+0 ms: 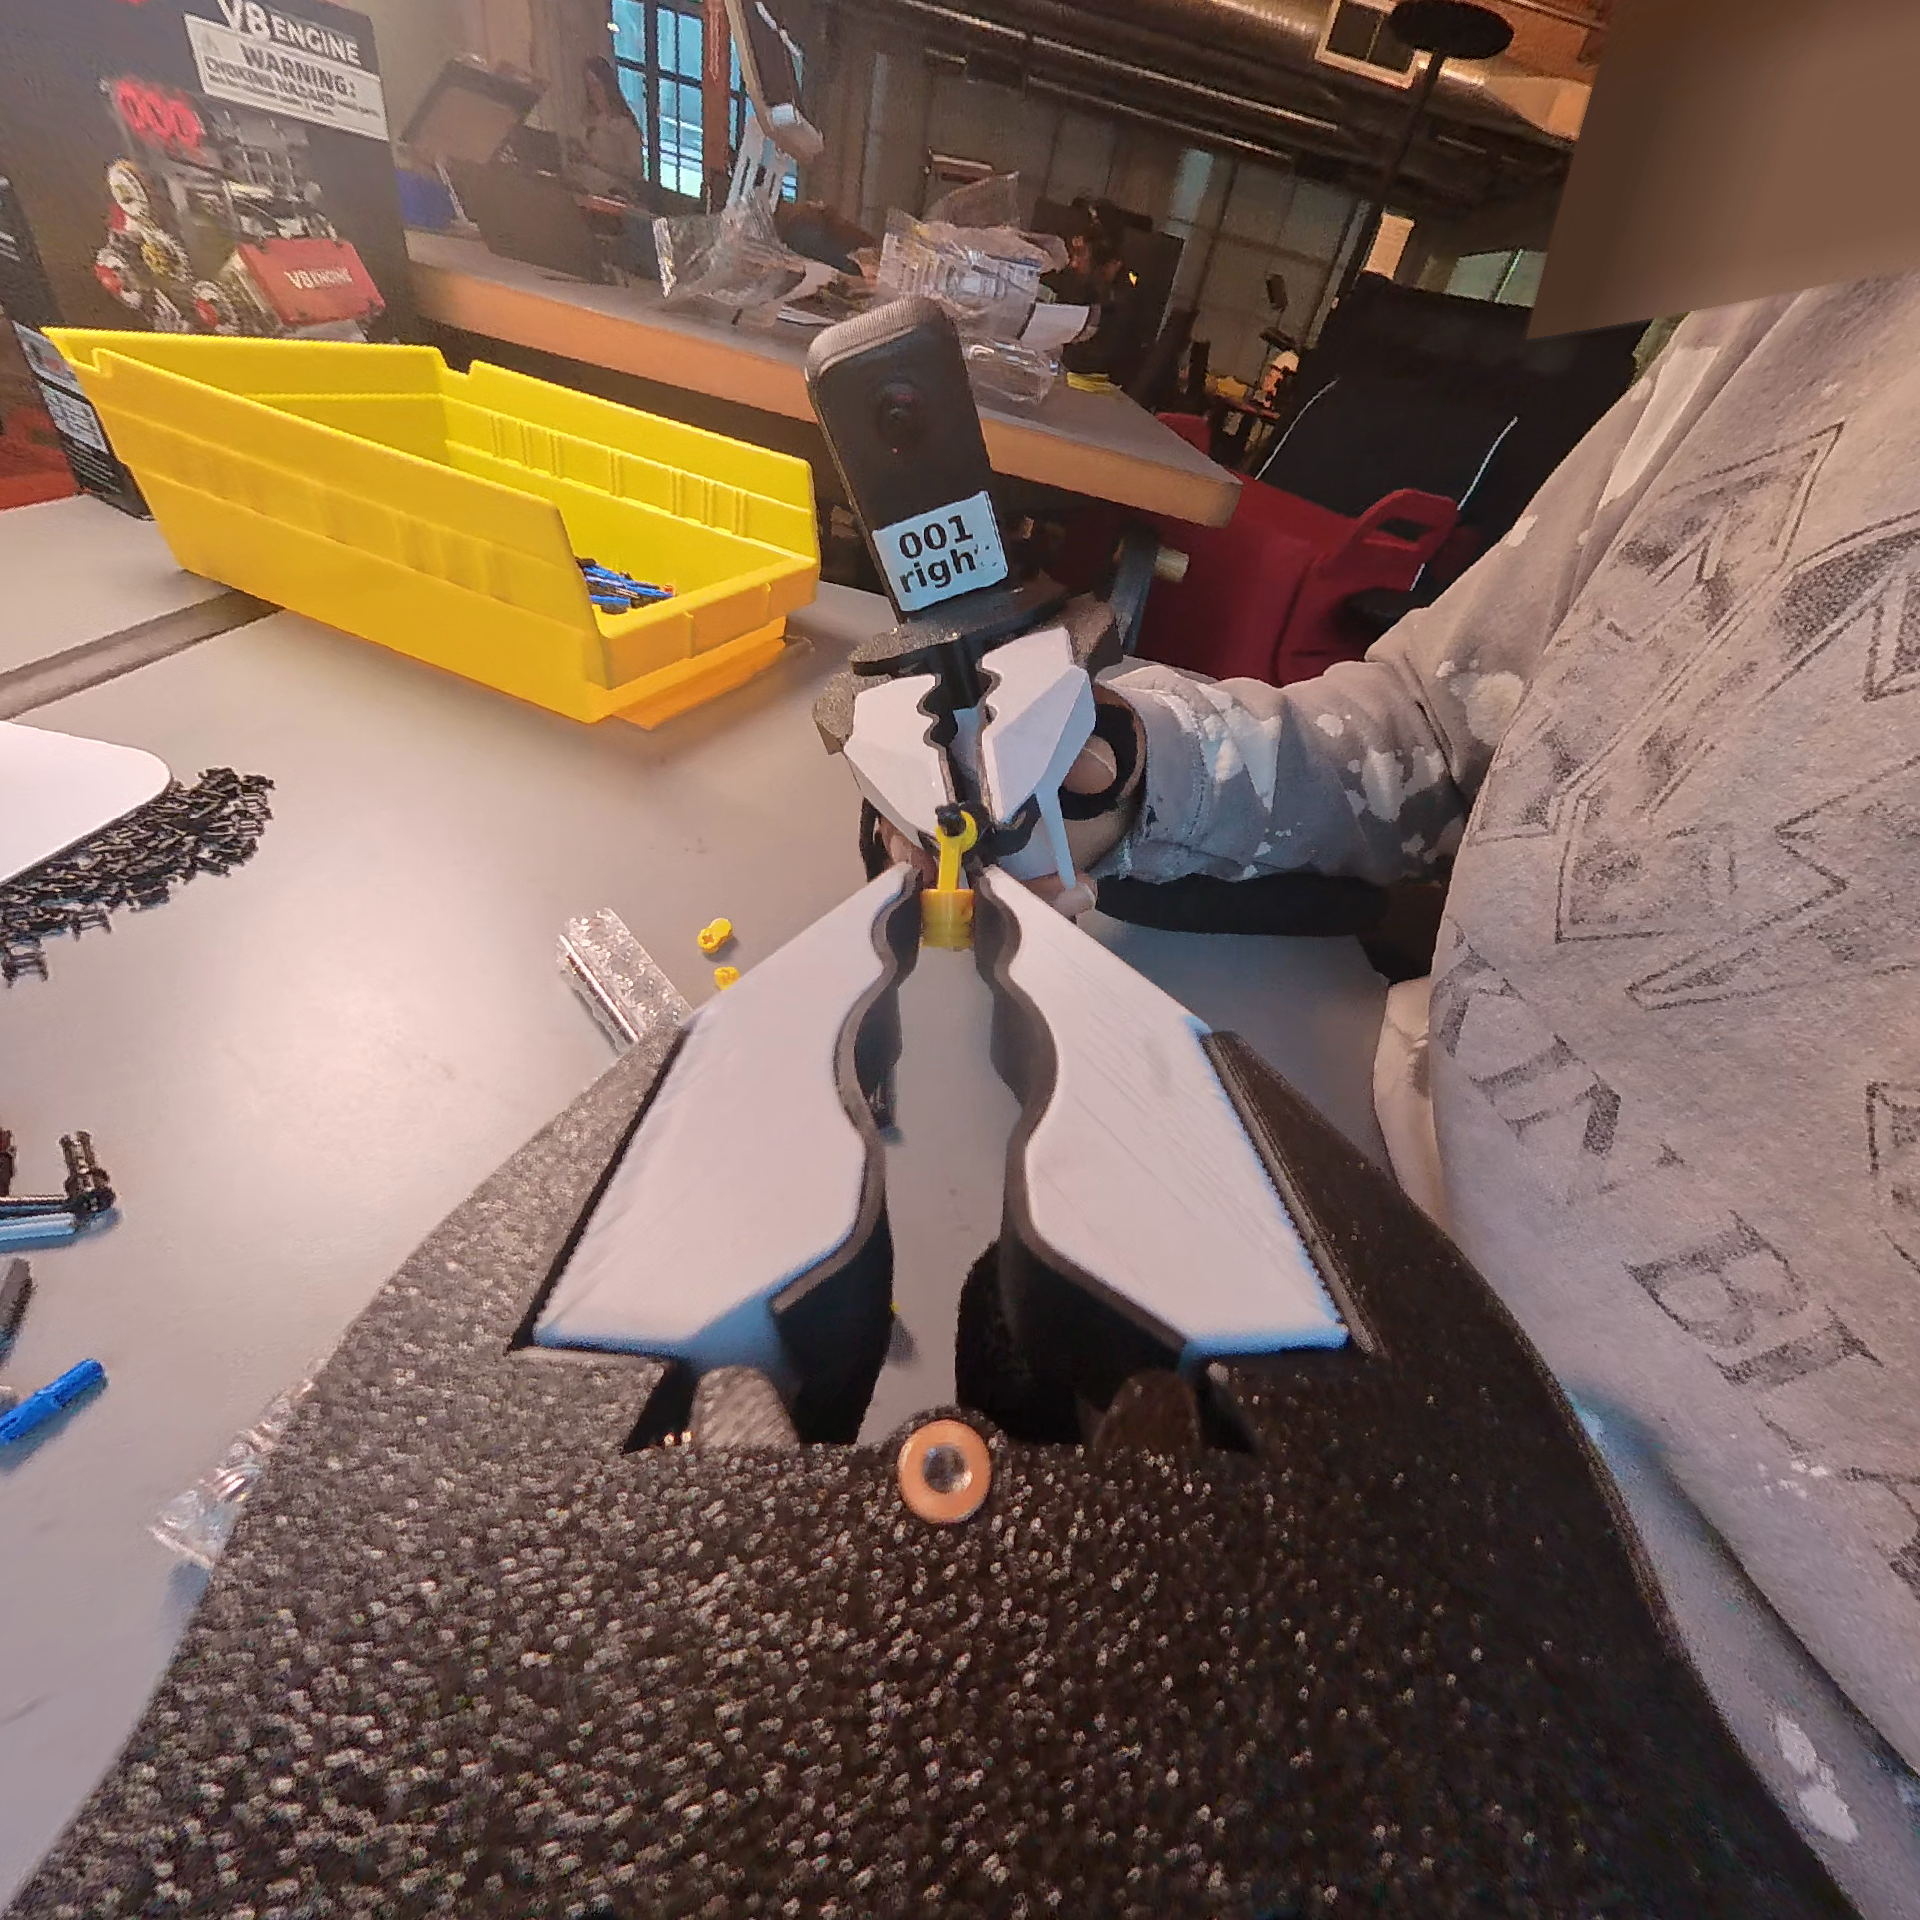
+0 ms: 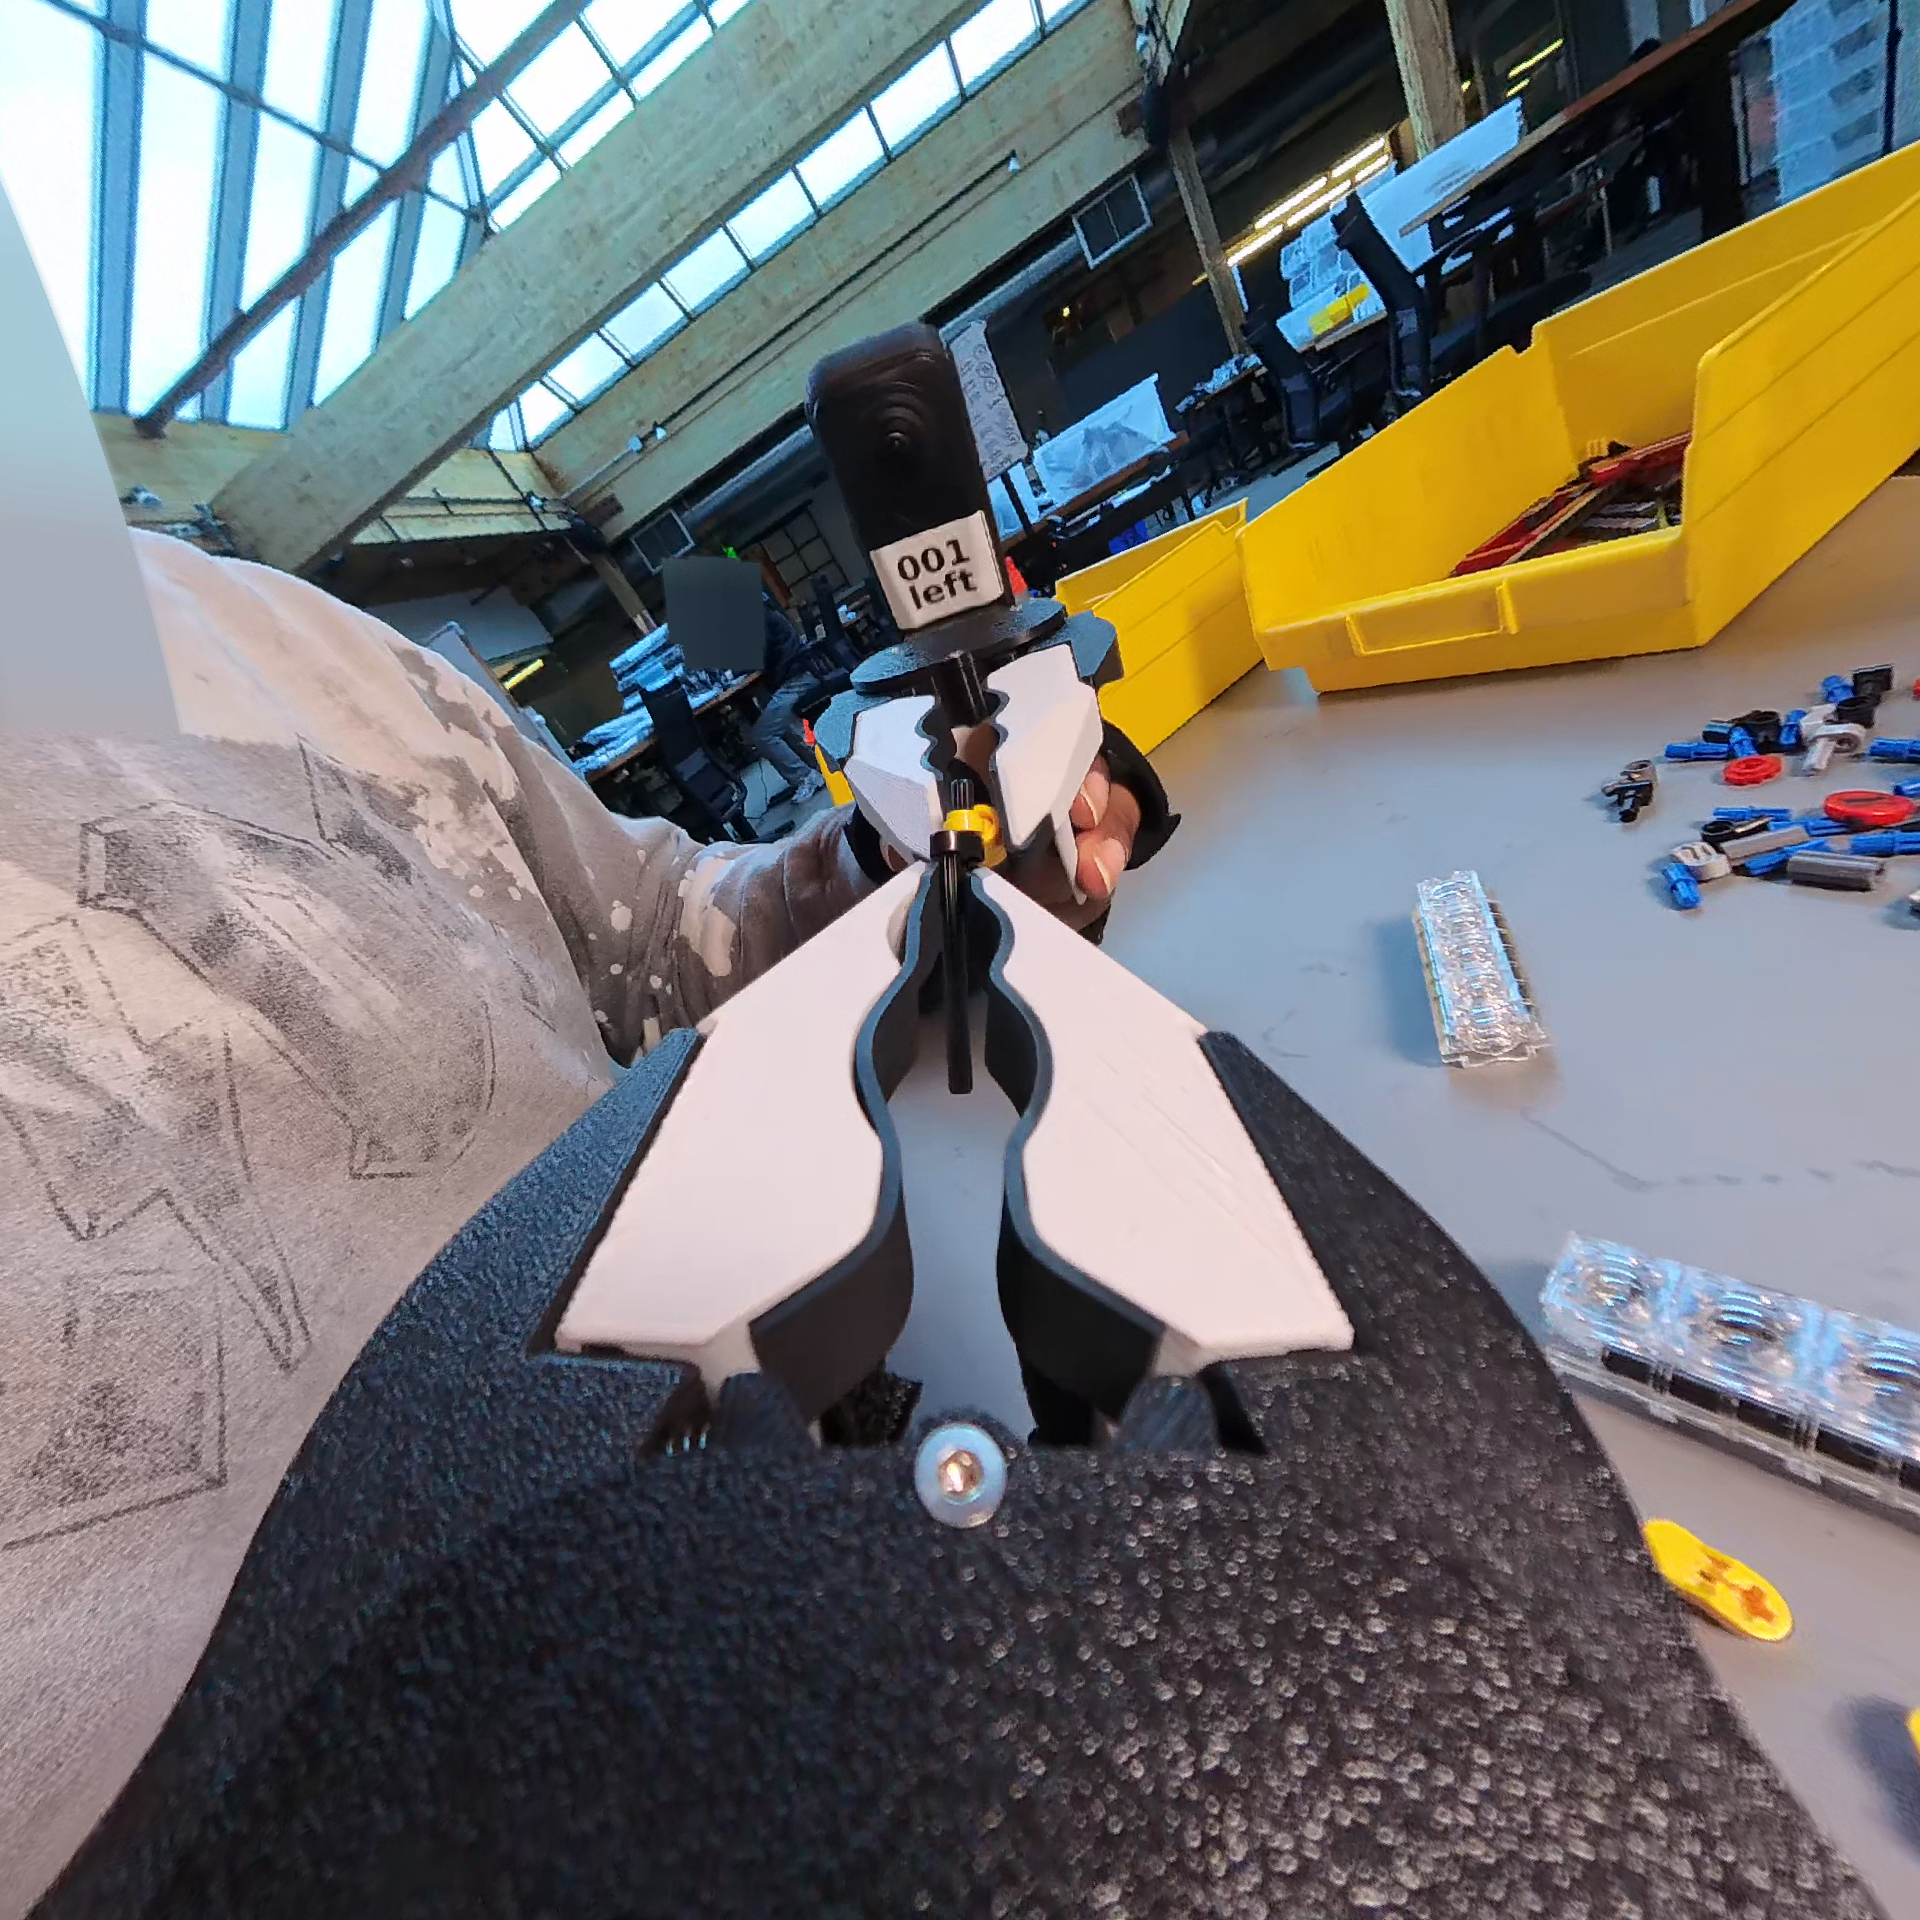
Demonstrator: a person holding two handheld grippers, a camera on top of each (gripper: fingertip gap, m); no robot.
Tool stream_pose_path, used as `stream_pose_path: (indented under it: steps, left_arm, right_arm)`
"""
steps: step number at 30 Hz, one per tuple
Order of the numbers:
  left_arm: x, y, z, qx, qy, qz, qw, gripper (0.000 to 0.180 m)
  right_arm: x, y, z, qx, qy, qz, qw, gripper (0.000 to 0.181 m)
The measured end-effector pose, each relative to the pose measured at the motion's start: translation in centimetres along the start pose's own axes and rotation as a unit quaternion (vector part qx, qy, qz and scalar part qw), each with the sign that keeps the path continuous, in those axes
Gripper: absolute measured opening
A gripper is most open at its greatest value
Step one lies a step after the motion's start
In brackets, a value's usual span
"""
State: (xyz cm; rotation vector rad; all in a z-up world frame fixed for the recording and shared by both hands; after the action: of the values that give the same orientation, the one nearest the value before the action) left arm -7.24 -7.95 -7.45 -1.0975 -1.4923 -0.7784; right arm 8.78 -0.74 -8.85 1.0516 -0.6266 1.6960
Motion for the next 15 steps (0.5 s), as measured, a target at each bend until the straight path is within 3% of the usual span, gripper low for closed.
stream_pose_path:
  steps: [5, 8, 11, 15]
  left_arm:
    - [0.7, -0.2, 0.2, 0.003, -0.031, -0.080, 0.996, 0.006]
    - [0.9, -0.7, 0.5, 0.009, -0.038, -0.093, 0.995, 0.006]
    - [0.7, -1.0, 0.8, 0.034, -0.026, -0.074, 0.996, 0.007]
    - [0.1, -0.7, 0.9, 0.130, 0.067, 0.021, 0.989, 0.007]
  right_arm:
    - [0.4, -0.2, -0.3, 0.016, 0.050, -0.050, 0.997, 0.003]
    - [0.5, -0.3, -0.5, 0.014, 0.057, -0.059, 0.997, 0.003]
    - [0.8, -0.7, -0.6, -0.004, 0.041, -0.063, 0.997, 0.003]
    - [1.1, -1.0, -0.5, -0.035, 0.007, -0.047, 0.998, 0.003]
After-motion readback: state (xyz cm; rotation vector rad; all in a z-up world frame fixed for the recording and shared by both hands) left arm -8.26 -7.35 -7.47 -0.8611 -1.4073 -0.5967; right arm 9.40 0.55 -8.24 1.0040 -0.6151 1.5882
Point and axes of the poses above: each gripper's, where its closed fingertips meet, y out along the fingers, x out of its top, z = x × y across the jaws, the point moved 9 cm from there along -y, back along the fingers, and after that the axes turned 3 degrees about -x, right-handed, at the moved point
